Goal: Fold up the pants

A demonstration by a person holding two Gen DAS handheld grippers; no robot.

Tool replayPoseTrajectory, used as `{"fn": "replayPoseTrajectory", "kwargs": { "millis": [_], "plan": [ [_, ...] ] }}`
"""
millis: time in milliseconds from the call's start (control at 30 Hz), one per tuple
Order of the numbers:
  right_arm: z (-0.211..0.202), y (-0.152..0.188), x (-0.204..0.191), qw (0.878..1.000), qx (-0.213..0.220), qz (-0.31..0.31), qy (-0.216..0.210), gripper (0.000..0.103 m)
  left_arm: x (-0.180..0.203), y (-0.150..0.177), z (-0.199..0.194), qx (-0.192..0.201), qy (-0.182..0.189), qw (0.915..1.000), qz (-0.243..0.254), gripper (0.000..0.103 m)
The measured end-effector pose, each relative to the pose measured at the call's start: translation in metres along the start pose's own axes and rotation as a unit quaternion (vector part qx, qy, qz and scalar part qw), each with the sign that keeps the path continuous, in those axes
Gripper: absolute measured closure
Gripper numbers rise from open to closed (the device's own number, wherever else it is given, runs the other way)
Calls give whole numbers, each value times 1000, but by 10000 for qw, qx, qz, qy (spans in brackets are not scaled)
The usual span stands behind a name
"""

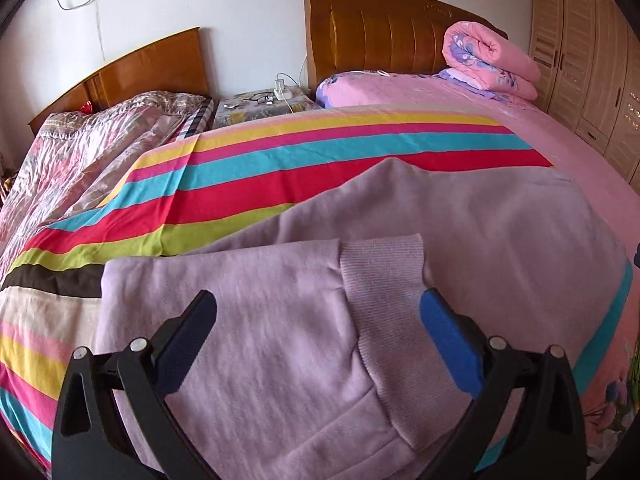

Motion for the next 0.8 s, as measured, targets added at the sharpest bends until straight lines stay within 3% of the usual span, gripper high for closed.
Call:
{"fn": "replayPoseTrajectory", "kwargs": {
  "millis": [133,233,400,500,600,800],
  "plan": [
    [15,0,46,9972,-263,694,112,26,9,20,35,-489,-92,9986,167,1],
    [42,-4,57,9932,-664,961,-28,28,3,24,37,-360,54,9993,17,1],
    [67,-20,48,9937,-798,786,-7,28,2,27,37,-206,43,9998,27,1],
    [74,-23,43,9929,-973,685,-7,27,1,26,38,-234,66,9997,-4,1],
    [71,-17,36,9905,-1228,616,-92,34,0,27,36,-227,60,9997,2,1],
    [71,-23,49,9885,-1042,1094,-8,43,0,27,36,-206,63,9998,8,1]
  ]
}}
Point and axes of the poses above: each gripper's, at about its wrist camera, not at the fingertips, and z roughly the way its jaws point, x to its right, y to its underside, the point moved 3 cm from there along z, roughly the way its jaws point, and after that the axes turned 3 degrees about y, right-handed, at the moved point
